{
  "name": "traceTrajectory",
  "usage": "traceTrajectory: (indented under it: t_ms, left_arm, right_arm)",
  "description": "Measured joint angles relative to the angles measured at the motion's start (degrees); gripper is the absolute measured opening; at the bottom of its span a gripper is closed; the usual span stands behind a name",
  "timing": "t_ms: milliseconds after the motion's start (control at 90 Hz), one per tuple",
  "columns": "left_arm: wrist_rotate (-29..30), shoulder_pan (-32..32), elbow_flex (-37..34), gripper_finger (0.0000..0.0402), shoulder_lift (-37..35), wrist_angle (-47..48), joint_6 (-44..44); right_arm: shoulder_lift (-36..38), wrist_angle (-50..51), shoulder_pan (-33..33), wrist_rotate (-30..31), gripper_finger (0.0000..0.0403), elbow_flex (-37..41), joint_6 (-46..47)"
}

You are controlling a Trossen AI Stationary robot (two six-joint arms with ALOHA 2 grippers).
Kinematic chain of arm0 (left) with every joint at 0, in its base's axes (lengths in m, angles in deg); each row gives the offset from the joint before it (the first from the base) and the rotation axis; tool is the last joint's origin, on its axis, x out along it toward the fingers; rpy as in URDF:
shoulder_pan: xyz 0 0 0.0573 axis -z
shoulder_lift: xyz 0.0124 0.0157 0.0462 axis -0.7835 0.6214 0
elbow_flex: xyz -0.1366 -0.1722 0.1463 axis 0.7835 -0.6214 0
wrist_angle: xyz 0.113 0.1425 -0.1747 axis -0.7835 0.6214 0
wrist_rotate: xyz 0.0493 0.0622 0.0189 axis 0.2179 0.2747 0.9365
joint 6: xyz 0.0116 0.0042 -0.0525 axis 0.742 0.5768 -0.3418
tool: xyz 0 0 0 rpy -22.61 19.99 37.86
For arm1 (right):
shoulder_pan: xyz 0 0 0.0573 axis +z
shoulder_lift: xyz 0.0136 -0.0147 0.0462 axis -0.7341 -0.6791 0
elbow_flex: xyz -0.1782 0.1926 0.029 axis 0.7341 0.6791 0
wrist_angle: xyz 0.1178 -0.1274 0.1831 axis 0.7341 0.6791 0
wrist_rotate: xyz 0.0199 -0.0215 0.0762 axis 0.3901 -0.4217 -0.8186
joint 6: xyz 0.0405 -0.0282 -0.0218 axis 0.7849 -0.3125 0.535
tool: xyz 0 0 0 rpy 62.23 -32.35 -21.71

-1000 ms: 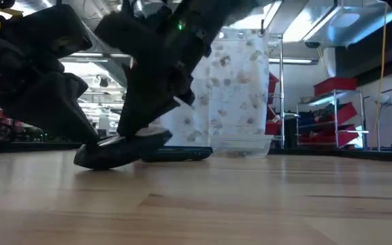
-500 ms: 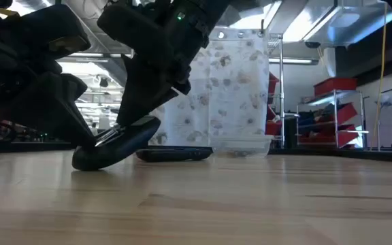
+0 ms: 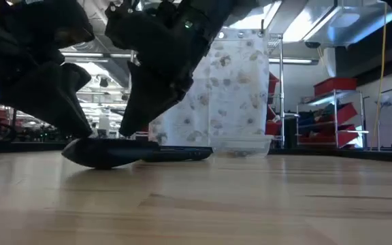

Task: Insert battery
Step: Insert the white battery into the wireless mouse

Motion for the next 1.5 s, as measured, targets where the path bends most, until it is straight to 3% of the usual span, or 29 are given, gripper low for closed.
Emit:
traceTrajectory:
  t_ms: [233, 411, 711, 956, 1144, 1300, 1500]
  left_arm:
    - [0.47, -0.04, 0.09, 0.0000, -0.93, 1.76, -0.35]
    - [0.70, -0.06, 0.09, 0.0000, -0.96, 1.70, -0.84]
    - [1.16, -0.90, -1.48, 0.0000, -1.15, 1.54, -0.96]
    - [1.19, -0.94, -2.03, 0.0000, -1.13, 2.33, -1.08]
    - [0.85, -0.92, -2.05, 0.0000, -1.11, 2.37, -0.38]
    - [0.85, -0.94, -2.08, 0.0000, -1.09, 2.76, -0.41]
    - [1.09, -0.94, -2.08, 0.0000, -1.09, 2.73, -0.17]
  right_arm:
    - [0.00, -2.22, 1.19, 2.87, 0.0110, 0.00, -3.69]
    - [-1.59, -2.23, 1.15, 5.57, 0.0121, -0.09, -2.97]
    - [-3.08, -4.36, 1.17, 7.42, 0.0122, -0.28, -2.32]
    - [-1.81, -1.98, 1.08, 2.90, 0.0122, -1.85, -3.22]
    - [-1.73, -1.17, 0.52, 6.66, 0.0122, -4.26, -2.89]
    - [-2.40, -1.07, -1.39, 5.61, 0.0121, -4.26, -1.80]
    - [-4.07, -1.94, -2.76, 4.84, 0.0070, -4.32, -1.53]
